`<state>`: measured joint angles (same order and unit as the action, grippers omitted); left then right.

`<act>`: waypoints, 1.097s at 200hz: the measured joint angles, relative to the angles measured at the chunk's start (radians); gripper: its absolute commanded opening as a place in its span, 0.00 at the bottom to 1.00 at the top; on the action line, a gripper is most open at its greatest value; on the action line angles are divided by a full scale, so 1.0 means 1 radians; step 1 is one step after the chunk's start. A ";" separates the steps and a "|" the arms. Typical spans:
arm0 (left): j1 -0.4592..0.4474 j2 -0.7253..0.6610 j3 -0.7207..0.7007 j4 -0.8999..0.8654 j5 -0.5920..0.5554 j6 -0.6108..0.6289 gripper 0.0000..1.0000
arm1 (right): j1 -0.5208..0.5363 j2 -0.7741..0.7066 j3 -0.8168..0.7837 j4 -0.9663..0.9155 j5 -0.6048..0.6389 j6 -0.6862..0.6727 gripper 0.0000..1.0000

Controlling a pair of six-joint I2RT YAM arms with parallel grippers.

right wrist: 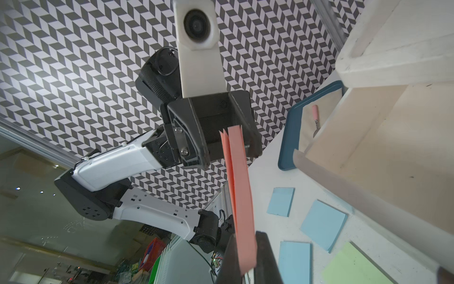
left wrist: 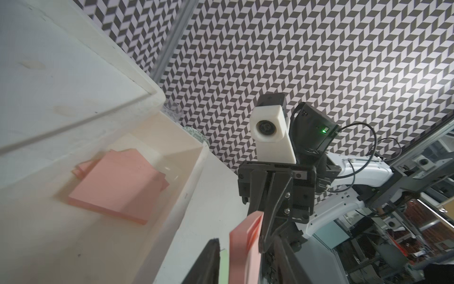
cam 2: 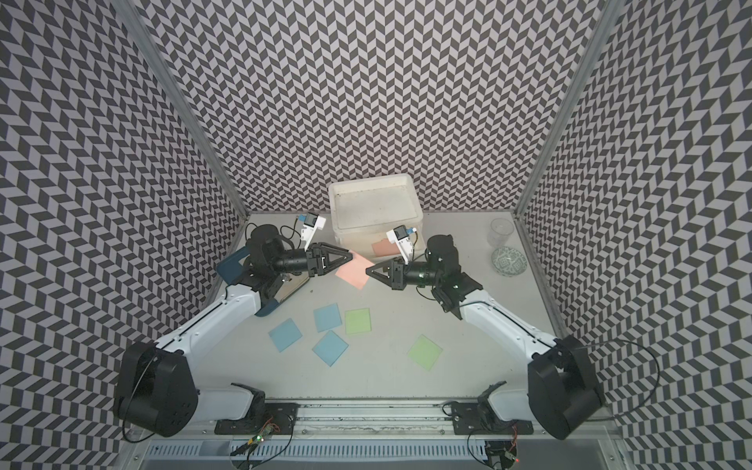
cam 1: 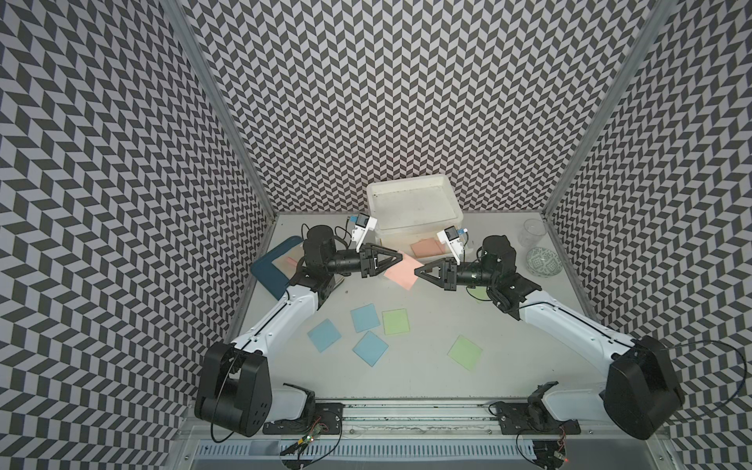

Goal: Please put the sticky notes in the drawer by color
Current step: Pick up the sticky notes from the center of the board, then place the sticky notes in the drawer.

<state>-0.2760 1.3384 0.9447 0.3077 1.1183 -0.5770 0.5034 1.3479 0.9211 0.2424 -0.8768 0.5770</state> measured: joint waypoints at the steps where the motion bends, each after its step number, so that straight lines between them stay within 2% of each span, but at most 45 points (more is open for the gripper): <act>1: 0.001 -0.002 0.000 -0.002 -0.001 0.001 0.43 | -0.001 -0.001 0.000 0.000 0.003 0.000 0.00; 76: 0.023 -0.135 0.000 -0.129 -0.205 0.134 0.45 | -0.020 -0.053 0.015 0.050 0.324 0.014 0.00; 118: 0.024 -0.131 0.000 -0.155 -0.240 0.155 0.45 | 0.000 0.048 0.123 0.029 0.393 -0.058 0.01; 169: 0.024 -0.129 0.000 -0.161 -0.246 0.161 0.45 | 0.005 0.075 0.138 -0.049 0.451 -0.170 0.07; 180: 0.024 -0.129 0.000 -0.161 -0.246 0.161 0.45 | 0.005 0.080 0.138 -0.057 0.455 -0.184 0.12; 199: 0.024 -0.129 0.000 -0.161 -0.246 0.161 0.45 | 0.005 0.094 0.143 -0.066 0.457 -0.200 0.38; 219: 0.024 -0.129 0.000 -0.161 -0.246 0.161 0.45 | 0.005 0.106 0.158 -0.087 0.459 -0.217 0.47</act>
<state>-0.2523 1.2098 0.9447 0.1463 0.8719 -0.4160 0.5083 1.4544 1.0786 0.1551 -0.4175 0.3603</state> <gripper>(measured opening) 0.451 0.436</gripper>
